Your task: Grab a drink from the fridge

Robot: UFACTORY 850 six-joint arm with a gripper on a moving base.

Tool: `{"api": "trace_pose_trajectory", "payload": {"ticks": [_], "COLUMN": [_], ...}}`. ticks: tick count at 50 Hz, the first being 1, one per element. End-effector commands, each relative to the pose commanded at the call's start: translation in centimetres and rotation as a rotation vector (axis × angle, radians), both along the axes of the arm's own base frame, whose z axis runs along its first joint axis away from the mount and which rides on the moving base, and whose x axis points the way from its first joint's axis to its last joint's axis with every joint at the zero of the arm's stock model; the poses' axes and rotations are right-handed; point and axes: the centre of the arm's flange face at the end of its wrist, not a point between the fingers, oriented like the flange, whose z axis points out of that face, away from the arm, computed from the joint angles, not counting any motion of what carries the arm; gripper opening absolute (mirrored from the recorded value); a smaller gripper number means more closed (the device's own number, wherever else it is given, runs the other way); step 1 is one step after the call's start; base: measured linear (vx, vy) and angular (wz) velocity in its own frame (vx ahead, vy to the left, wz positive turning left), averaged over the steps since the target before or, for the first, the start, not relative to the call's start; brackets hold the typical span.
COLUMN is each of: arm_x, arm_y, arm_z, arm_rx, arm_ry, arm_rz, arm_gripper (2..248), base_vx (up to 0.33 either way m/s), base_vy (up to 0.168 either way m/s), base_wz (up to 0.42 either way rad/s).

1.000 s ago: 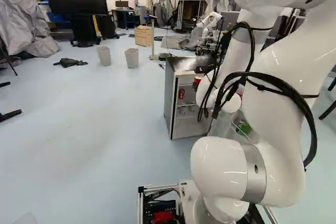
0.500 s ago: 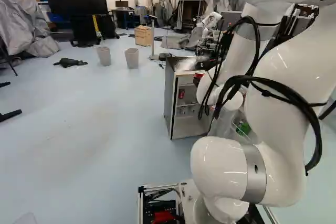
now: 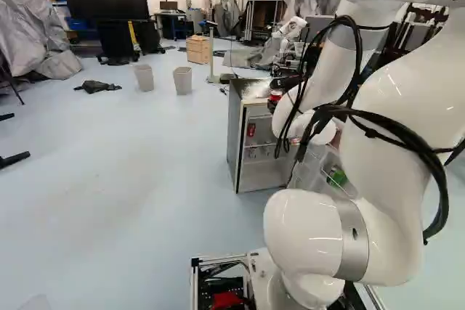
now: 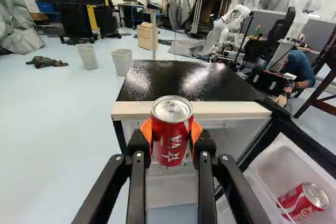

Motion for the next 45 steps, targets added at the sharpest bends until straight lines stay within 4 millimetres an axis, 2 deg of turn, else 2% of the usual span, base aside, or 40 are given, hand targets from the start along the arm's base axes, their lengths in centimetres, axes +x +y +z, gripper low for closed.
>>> {"api": "trace_pose_trajectory", "payload": {"ticks": [22,45], "arm_x": [1.4,3.8], "arm_y": [-0.2,-0.5], "arm_z": [1.6,3.3], "arm_rx": [-0.016,-0.032], "arm_ry": [0.012,0.027], "arm_rz": [0.003,0.009], "arm_gripper": [92,92], "base_vx": [0.000,0.000], "base_vy": [0.000,0.000], "base_wz": [0.000,0.000]}}
